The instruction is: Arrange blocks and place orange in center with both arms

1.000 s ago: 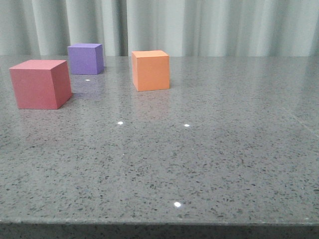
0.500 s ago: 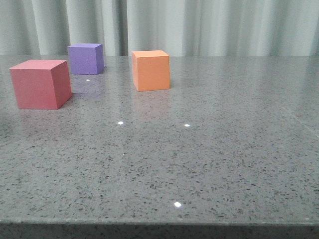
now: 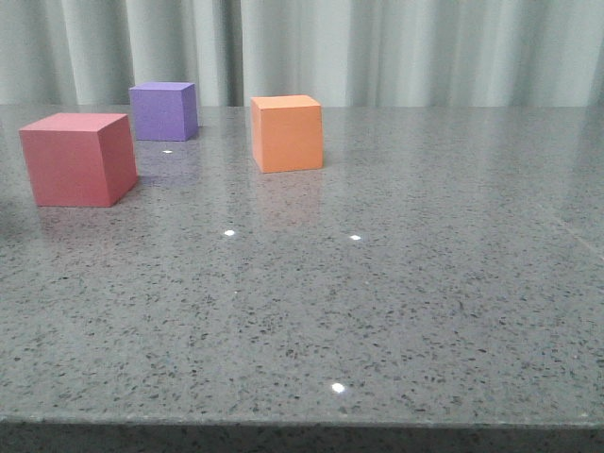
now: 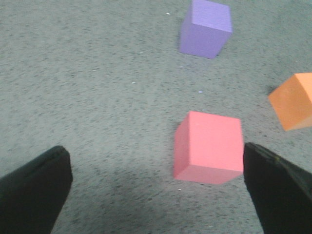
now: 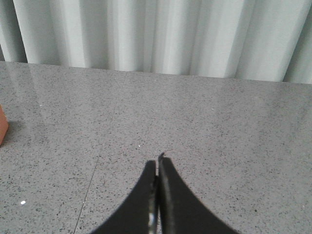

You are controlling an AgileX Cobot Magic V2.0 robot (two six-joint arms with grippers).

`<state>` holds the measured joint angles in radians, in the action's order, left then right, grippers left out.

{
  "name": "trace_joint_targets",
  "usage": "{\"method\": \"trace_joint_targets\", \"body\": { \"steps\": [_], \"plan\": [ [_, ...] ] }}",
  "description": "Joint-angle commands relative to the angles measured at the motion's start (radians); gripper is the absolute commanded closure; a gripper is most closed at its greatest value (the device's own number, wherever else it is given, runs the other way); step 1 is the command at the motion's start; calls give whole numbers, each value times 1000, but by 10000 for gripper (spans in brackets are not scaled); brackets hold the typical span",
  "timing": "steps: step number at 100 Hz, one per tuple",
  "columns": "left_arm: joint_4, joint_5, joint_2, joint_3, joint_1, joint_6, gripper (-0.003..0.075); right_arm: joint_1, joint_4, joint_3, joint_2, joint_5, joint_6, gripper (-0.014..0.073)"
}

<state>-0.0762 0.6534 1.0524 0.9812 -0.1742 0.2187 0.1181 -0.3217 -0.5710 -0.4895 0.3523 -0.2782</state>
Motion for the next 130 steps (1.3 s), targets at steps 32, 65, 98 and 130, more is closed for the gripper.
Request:
{"method": "trace_joint_targets", "body": {
  "steps": [32, 65, 98, 130],
  "plan": [
    [85, -100, 324, 341, -347, 159, 50, -8, -19, -26, -13, -81, 4, 662],
    [414, 23, 663, 697, -537, 467, 50, -8, -19, -26, -13, -81, 4, 662],
    [581, 156, 850, 906, -583, 623, 50, -8, -19, -26, -13, -81, 4, 662],
    [657, 166, 857, 907, -583, 741, 50, -8, -19, -26, -13, -81, 4, 662]
  ]
}}
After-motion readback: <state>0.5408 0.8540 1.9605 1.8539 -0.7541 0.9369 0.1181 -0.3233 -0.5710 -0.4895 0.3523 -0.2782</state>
